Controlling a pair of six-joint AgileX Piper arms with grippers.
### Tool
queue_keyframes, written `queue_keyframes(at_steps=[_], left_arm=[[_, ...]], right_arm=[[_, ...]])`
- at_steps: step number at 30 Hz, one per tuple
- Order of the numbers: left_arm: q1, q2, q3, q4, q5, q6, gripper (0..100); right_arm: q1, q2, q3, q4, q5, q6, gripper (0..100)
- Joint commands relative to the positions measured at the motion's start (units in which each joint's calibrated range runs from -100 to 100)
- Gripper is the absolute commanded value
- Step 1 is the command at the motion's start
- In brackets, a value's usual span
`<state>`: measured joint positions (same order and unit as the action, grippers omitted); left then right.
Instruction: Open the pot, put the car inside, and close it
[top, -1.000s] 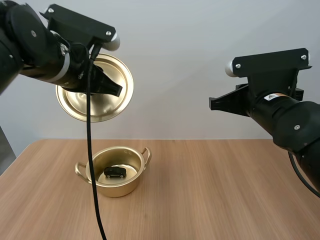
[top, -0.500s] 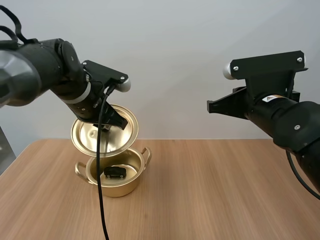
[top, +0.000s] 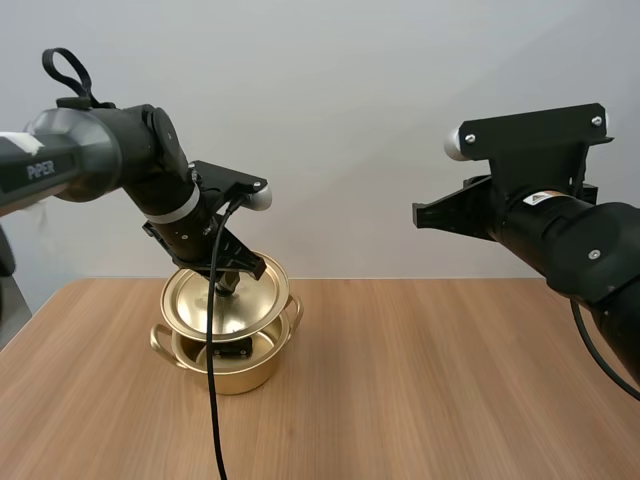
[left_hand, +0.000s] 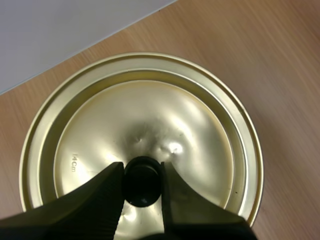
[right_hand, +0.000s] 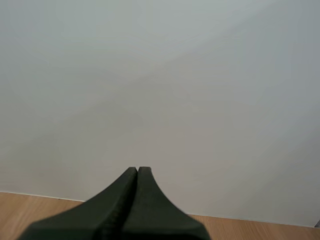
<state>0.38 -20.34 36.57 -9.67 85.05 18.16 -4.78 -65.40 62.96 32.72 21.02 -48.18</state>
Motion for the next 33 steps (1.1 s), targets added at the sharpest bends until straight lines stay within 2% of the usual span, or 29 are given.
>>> queue_keyframes(at_steps=[1, 19, 33], left_arm=[[0.03, 1.0, 0.1, -0.1, -0.2, 0.0, 0], [0.03, 8.8, 0.1, 0.2, -0.3, 0.4, 0], [0.03, 10.2, 2.4, 0.4, -3.1, 0.8, 0]], right_arm=[[0.0, 0.0, 0.0, -0.5, 0.2, 0.1, 0], [0.0, 0.0, 0.0, -0.5, 0.7, 0.1, 0], [0.0, 0.0, 0.0, -0.5, 0.7, 0.1, 0]])
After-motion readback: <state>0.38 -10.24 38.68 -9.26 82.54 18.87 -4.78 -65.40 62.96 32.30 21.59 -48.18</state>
